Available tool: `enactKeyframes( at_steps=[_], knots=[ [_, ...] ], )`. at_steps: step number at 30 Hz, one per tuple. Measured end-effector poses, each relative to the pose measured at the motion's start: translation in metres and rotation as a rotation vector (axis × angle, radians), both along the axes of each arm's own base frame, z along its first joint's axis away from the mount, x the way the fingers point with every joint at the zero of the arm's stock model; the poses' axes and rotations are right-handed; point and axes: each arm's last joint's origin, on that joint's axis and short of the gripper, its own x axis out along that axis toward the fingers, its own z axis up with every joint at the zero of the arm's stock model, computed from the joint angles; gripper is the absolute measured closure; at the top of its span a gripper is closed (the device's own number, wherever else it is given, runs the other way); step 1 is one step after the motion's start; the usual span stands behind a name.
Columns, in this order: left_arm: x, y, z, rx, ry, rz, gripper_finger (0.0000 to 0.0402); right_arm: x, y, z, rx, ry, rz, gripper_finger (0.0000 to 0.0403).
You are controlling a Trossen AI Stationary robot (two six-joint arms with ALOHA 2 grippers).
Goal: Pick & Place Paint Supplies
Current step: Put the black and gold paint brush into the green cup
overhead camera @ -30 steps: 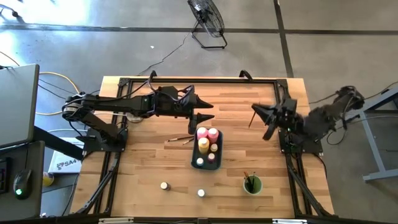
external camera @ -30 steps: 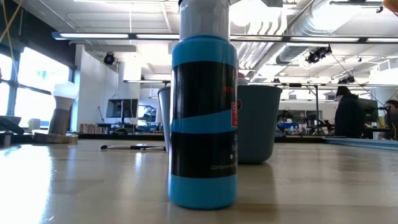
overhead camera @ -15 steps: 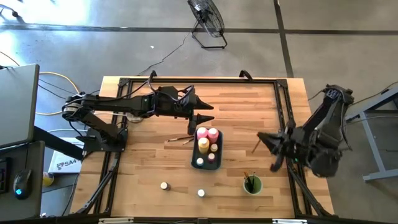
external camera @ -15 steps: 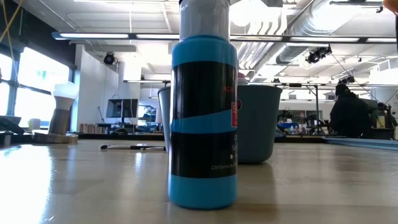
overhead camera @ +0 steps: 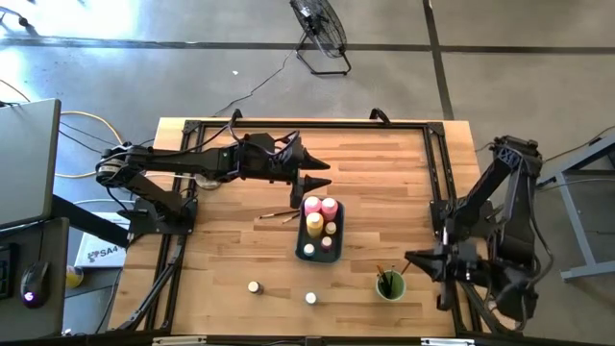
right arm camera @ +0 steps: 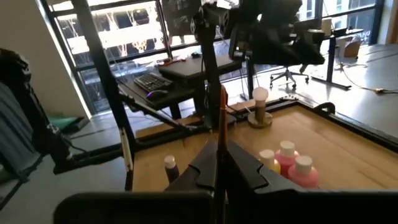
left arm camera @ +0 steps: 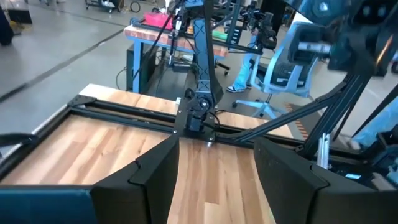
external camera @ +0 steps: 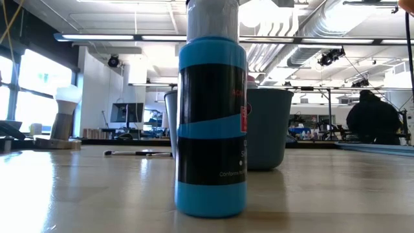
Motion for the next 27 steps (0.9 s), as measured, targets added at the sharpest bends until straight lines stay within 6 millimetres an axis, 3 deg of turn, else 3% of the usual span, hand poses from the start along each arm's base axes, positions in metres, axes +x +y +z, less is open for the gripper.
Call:
enactKeyframes(
  at_steps=[14,27],
  knots=[
    [0.0,0.0,0.0,-0.029,0.0,0.003,0.0197,0.007,0.031,-0.067,-0.058,0.053,-0.036,0.0399],
    [0.0,0.0,0.0,-0.029,0.001,0.003,0.0197,0.015,0.047,-0.105,-0.093,0.107,-0.047,0.0399]
  ],
)
